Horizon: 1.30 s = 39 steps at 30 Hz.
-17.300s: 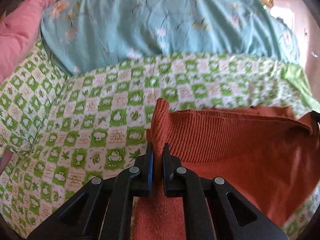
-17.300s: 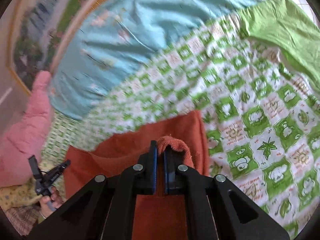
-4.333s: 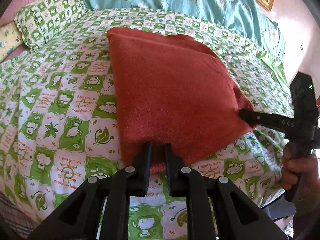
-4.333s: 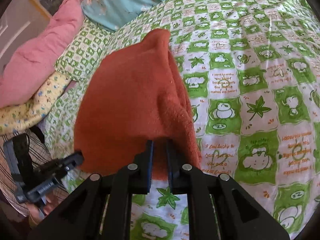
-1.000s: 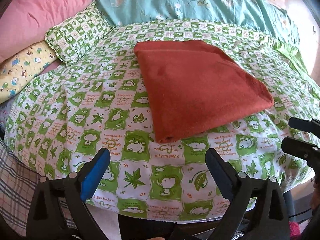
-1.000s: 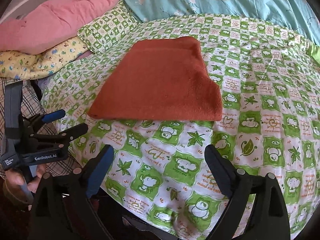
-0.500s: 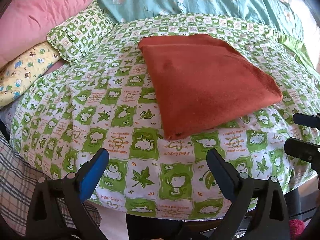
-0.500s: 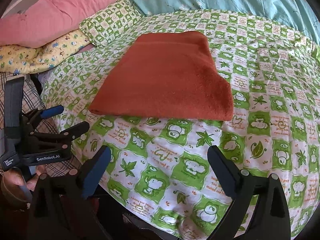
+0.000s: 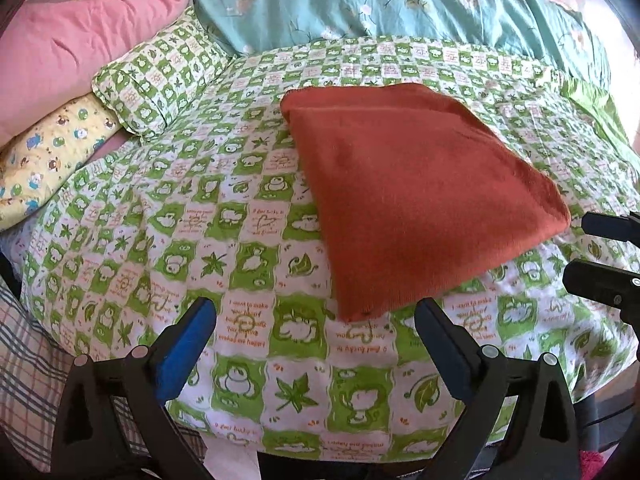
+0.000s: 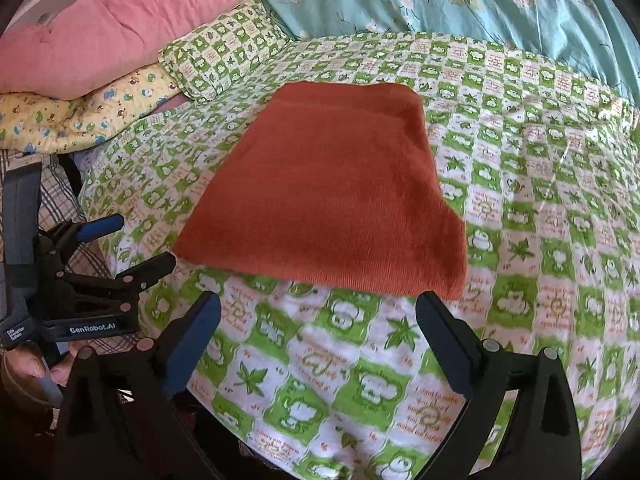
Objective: Fold small clothes
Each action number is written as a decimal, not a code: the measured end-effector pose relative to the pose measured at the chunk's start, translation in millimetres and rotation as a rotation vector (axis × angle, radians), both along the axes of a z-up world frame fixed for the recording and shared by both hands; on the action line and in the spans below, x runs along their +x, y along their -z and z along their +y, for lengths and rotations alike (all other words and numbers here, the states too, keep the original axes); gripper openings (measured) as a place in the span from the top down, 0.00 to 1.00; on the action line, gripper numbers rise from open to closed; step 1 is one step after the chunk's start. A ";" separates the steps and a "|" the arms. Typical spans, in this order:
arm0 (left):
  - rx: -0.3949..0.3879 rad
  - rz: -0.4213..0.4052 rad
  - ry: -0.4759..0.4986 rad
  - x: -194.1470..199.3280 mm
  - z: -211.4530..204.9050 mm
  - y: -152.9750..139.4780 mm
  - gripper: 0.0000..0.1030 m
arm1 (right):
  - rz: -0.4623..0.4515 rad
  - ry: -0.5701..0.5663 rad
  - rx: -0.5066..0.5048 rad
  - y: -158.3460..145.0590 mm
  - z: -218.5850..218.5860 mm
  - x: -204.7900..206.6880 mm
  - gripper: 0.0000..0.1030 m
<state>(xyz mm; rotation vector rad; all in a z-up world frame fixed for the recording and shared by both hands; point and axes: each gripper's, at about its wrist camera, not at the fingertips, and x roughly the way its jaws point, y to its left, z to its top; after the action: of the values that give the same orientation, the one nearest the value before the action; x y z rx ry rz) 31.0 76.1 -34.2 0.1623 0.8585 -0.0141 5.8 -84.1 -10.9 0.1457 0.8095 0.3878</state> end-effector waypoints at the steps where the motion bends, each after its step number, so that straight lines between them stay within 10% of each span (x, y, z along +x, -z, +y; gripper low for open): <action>1: -0.001 0.002 0.000 2.1 0.0 -0.3 0.03 | 0.002 -0.002 0.004 -0.7 0.0 2.1 0.04; 39: -0.016 0.023 -0.019 57.1 3.6 -5.5 0.02 | 0.034 -0.028 0.033 -8.4 8.1 60.2 0.04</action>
<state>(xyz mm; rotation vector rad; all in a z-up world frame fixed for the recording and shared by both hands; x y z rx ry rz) 88.2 79.7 -28.7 0.1390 0.8823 -0.0049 66.1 -76.1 -2.5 0.1721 0.8400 0.4265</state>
